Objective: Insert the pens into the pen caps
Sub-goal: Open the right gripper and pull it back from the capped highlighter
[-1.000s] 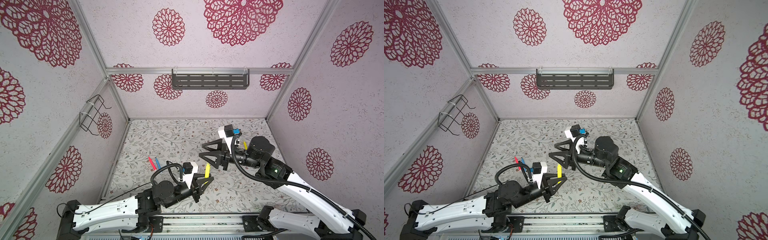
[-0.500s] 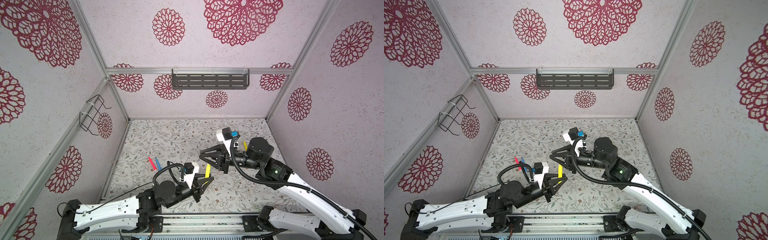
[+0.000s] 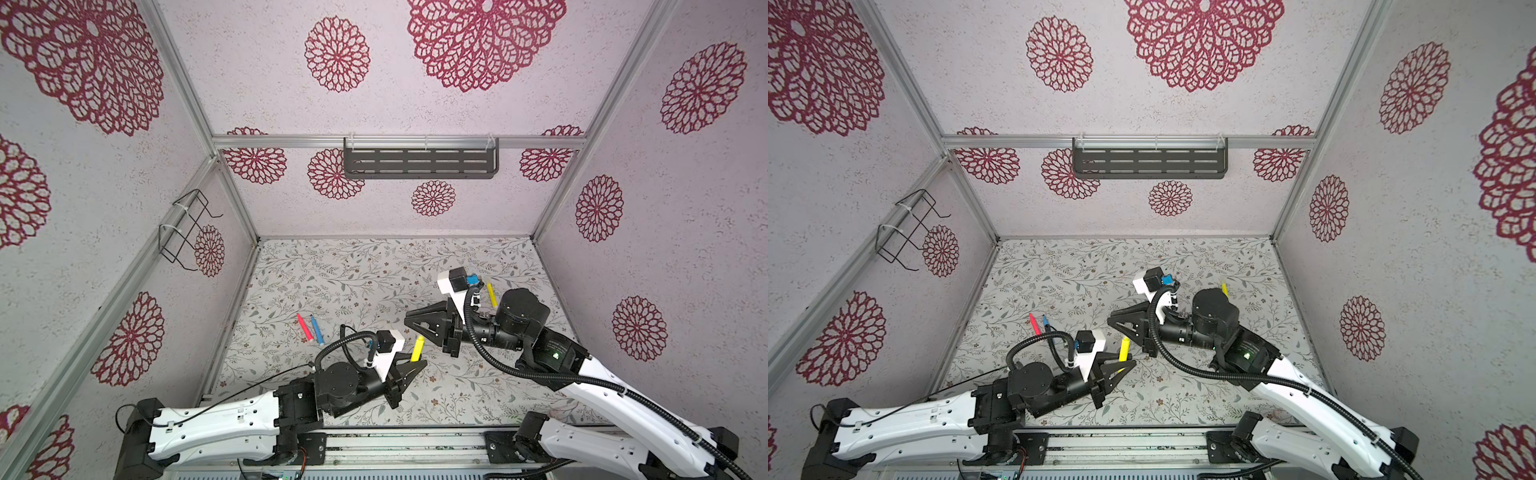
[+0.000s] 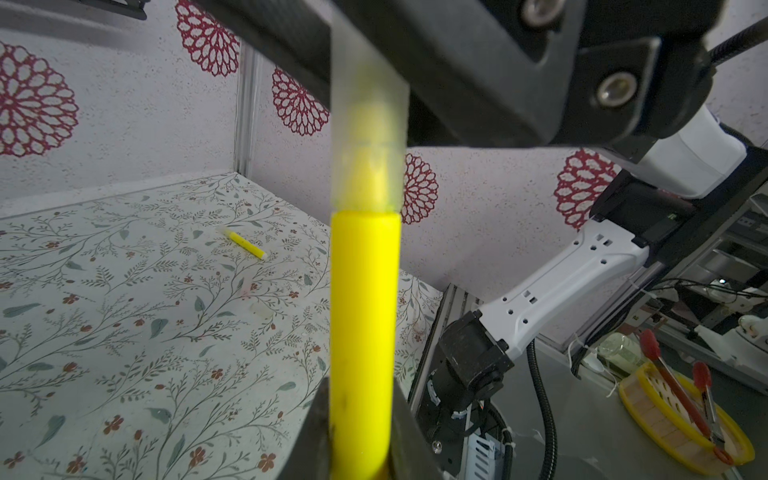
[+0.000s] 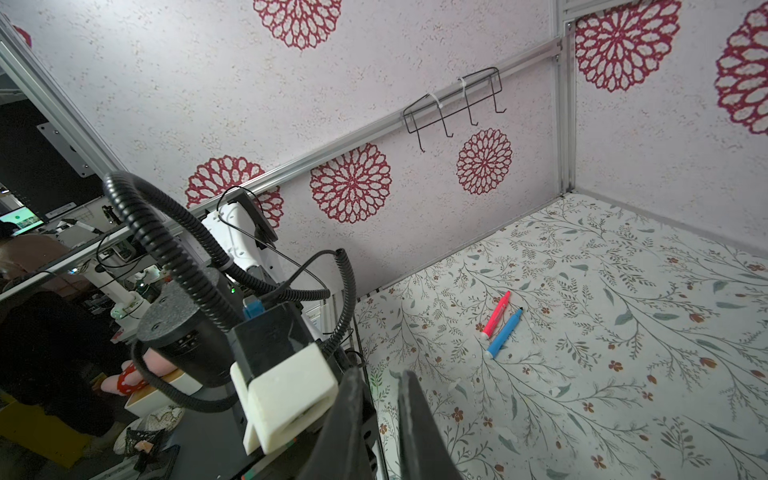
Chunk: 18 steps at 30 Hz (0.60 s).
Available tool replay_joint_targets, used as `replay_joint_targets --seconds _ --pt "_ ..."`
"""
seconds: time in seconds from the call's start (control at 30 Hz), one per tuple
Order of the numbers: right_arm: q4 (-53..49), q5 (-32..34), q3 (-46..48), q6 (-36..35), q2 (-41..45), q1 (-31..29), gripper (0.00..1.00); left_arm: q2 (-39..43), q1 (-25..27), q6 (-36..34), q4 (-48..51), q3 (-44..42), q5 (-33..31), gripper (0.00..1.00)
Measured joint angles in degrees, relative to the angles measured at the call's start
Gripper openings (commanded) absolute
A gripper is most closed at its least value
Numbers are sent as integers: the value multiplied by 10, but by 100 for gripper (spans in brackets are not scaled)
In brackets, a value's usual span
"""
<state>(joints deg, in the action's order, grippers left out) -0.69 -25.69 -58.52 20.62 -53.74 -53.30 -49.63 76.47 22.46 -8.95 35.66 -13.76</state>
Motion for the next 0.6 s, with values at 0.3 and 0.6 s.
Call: replay_joint_targets --seconds 0.3,0.6 --pt "68 70 56 24 11 -40 0 16 0 -9 27 0 10 0" --pt "144 142 95 36 -2 -87 0 33 -7 -10 70 0 13 0"
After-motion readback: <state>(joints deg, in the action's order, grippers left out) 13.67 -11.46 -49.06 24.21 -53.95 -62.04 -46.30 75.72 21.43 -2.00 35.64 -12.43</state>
